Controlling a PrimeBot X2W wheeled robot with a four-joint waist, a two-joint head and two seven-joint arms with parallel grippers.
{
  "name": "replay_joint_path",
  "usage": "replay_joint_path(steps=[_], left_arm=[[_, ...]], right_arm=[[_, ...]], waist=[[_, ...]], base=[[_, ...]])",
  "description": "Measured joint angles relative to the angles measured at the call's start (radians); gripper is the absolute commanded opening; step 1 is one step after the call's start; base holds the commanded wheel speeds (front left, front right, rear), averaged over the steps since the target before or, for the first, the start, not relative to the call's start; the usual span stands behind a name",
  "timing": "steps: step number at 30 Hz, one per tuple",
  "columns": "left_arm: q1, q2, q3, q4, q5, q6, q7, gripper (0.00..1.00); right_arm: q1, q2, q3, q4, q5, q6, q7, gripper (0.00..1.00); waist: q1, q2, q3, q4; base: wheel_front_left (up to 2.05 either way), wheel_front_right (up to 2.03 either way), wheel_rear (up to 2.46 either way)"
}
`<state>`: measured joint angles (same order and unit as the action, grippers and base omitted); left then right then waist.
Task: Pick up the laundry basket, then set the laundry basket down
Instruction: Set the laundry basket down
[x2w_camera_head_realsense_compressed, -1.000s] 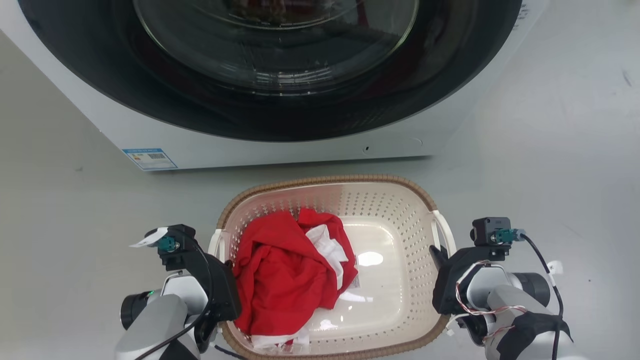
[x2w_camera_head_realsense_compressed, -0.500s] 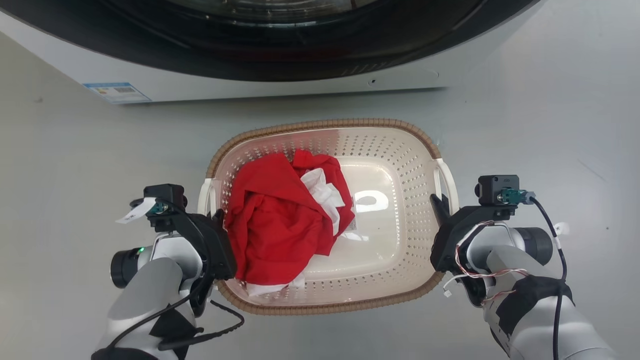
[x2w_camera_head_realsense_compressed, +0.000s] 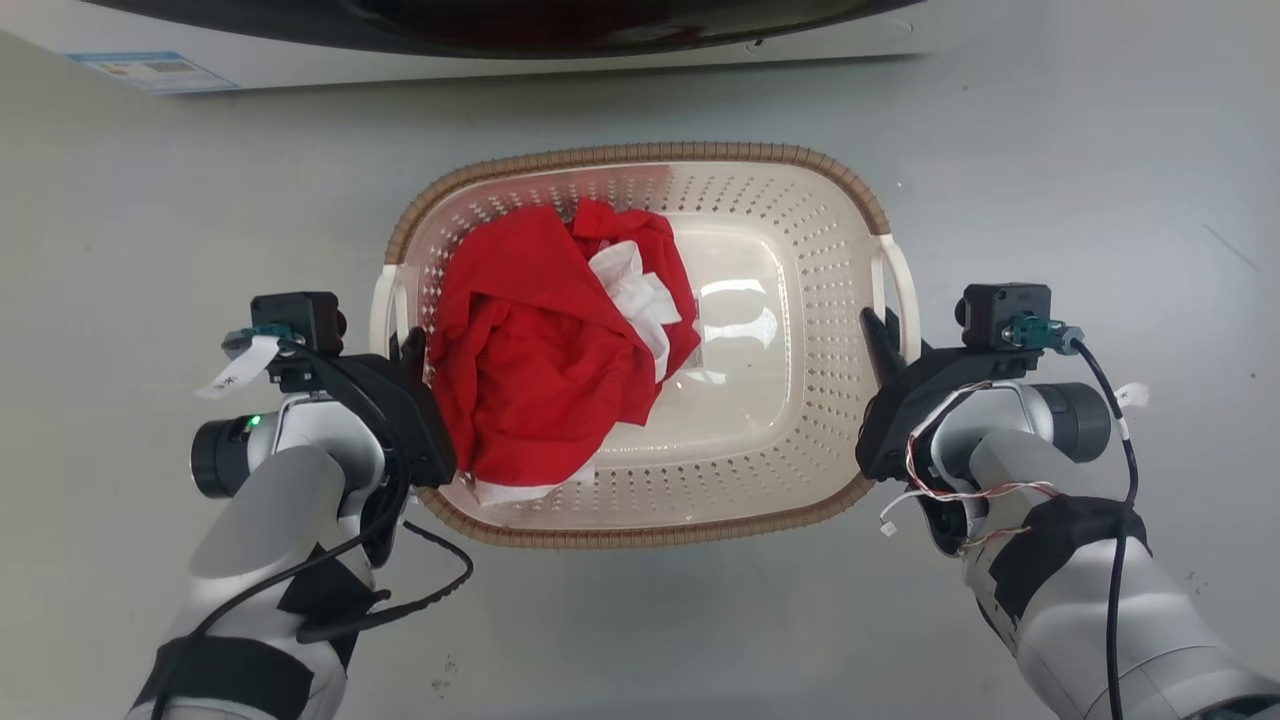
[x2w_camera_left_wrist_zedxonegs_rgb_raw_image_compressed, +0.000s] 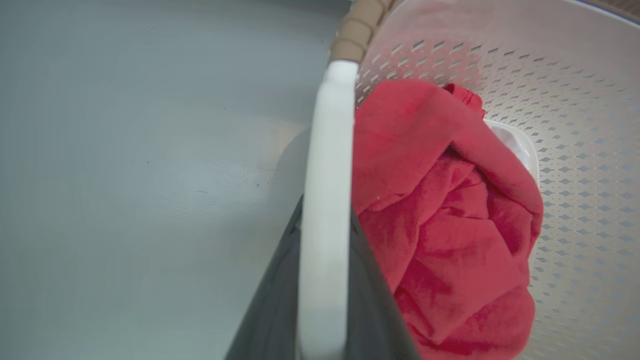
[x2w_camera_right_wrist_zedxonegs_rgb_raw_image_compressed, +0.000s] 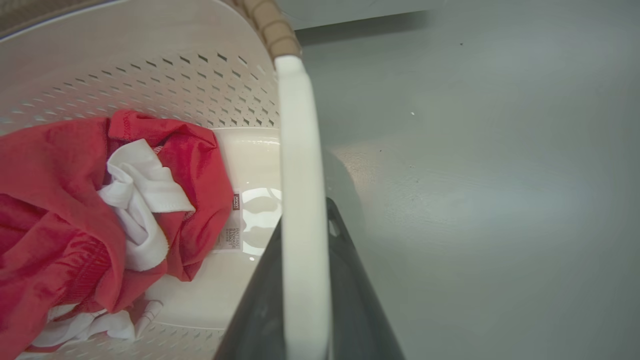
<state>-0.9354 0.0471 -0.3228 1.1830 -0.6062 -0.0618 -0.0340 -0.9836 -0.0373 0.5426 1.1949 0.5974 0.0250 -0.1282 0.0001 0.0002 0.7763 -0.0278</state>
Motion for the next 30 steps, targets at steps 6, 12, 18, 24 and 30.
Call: replay_joint_path(steps=[6,12,18,24,30], left_arm=[[-0.052,0.006,0.0,-0.003,0.001,-0.002,-0.024,0.0],[-0.073,0.009,0.0,-0.002,0.009,-0.008,-0.043,0.0],[-0.093,0.011,-0.001,0.003,0.011,-0.008,-0.066,0.0],[-0.107,0.011,-0.007,0.012,0.019,-0.009,-0.086,0.0],[-0.121,0.011,-0.006,0.025,0.019,-0.018,-0.095,0.0]], right_arm=[[-0.05,-0.005,0.002,-0.002,-0.013,-0.003,-0.023,0.0],[-0.077,-0.005,0.001,-0.002,-0.017,-0.007,-0.037,0.0],[-0.097,-0.005,0.002,-0.001,-0.017,-0.007,-0.054,0.0],[-0.103,-0.005,0.005,0.007,-0.018,-0.007,-0.066,0.0],[-0.112,-0.004,0.003,0.016,-0.017,-0.006,-0.066,0.0]], waist=[[0.0,0.0,0.056,-0.001],[0.0,0.0,0.099,0.0],[-0.0001,0.0,0.138,0.002],[-0.0002,-0.0003,0.157,0.006],[-0.0003,-0.0003,0.166,0.008]], base=[[0.0,0.0,0.0],[0.0,0.0,0.0],[0.0,0.0,0.0],[0.0,0.0,0.0],[0.0,0.0,0.0]])
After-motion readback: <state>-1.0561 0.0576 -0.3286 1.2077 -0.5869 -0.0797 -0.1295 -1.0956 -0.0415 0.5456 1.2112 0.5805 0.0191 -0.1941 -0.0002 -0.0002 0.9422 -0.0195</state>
